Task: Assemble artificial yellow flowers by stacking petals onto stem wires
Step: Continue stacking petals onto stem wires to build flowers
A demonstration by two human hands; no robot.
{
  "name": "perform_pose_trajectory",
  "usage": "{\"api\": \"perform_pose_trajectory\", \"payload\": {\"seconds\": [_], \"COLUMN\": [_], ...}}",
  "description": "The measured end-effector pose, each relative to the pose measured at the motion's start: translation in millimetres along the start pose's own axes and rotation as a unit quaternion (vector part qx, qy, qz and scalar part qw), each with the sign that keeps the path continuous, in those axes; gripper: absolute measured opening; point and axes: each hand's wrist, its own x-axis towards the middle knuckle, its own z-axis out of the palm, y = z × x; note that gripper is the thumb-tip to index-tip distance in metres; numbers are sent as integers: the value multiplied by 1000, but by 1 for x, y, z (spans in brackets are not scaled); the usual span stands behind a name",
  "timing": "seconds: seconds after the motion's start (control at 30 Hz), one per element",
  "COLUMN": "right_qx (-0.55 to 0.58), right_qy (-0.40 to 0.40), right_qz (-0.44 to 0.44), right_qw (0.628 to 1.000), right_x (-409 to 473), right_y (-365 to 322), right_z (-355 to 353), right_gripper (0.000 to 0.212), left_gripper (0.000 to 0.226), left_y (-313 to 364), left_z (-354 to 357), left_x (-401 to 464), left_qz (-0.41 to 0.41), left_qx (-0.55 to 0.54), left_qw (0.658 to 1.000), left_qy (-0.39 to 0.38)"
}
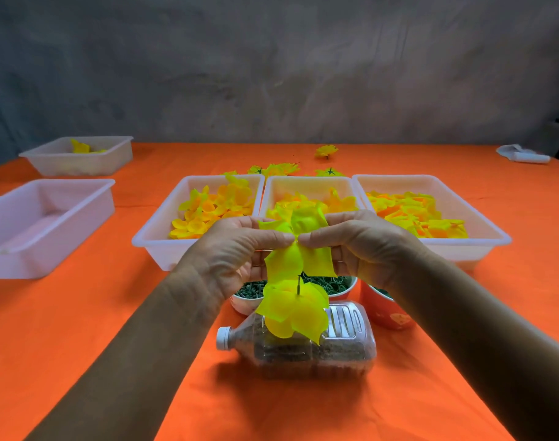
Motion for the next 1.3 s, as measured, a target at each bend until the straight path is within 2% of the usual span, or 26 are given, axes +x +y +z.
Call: {"api": "perform_pose_trajectory", "payload": {"seconds": [0.3,0.47,0.53,0.63,0.8,0.93,1.07,1.17,1.3], "right_qx": [23,22,20,19,9,9,12,13,20], "right_qy": [8,0,-4,-25,-7,-20,-25,-27,-31], "right_qz": [30,39,43,29,18,6,-1,2,12], "right_qw": [999,999,999,999,1000,1000,1000,1000,999], "right_x": [2,3,3,0,1,2,5,5,3], "right_y": [11,16,17,15,17,22,25,25,26], "right_z": [0,0,-1,-3,-5,-6,-6,-5,-5], "right_gripper": [70,68,63,44,43,15,22,13,16], "left_gripper": [61,48,50,66,64,62,59,55,52], "left_y": [-9,-14,-15,-13,-14,-16,-17,-17,-18], "left_z": [0,0,0,0,1,1,-1,-1,-2], "left_x": [0,0,-1,-2,-4,-3,-3,-2,-1], "left_qz": [-20,-34,-33,-29,-21,-22,-19,-21,-25], "left_qx": [0,3,0,3,7,7,3,-10,-25], "left_qw": [1000,999,999,1000,1000,1000,1000,1000,999], "left_qy": [6,8,3,-5,-11,-14,-13,-17,-28]}}
